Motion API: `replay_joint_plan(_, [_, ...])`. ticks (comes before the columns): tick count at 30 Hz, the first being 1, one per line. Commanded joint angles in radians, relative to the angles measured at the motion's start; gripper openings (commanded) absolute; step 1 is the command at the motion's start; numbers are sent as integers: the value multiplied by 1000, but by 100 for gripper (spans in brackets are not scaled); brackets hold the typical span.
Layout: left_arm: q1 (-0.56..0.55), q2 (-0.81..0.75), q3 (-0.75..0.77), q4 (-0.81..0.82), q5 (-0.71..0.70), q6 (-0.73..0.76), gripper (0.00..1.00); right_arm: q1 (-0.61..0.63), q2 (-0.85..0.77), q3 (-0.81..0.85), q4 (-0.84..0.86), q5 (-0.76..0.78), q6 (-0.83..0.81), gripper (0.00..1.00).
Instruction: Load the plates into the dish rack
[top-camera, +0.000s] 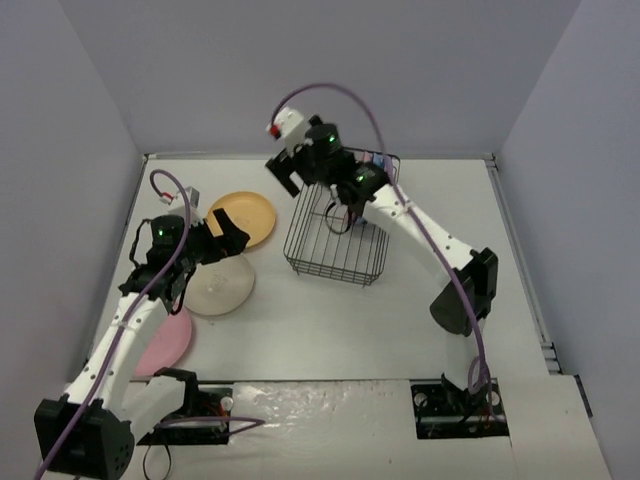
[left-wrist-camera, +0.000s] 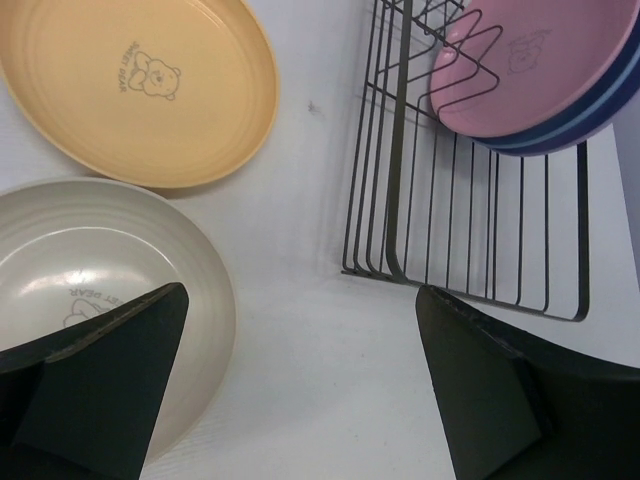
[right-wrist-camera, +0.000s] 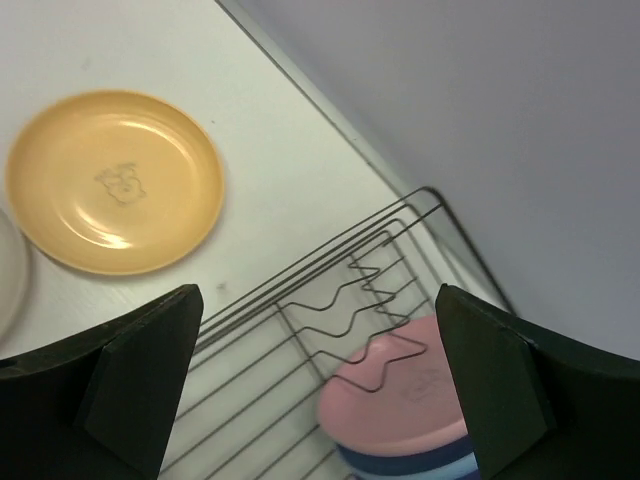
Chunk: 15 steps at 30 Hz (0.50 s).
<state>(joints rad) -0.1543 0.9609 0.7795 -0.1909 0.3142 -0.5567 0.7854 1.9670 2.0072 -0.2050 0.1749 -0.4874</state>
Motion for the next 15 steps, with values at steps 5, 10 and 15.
replay_joint_plan(5, [75,194,223,-103,-149,60,97,-338,-308,-370,338,-676,893,100])
replay_joint_plan(10, [259,409,320,-96,-86,70,97,-369,-554,-604,376,-439,874,100])
replay_joint_plan(15, [306,592,415,-72,-50,123,97,-411,-729,-781,367,-287,917,100])
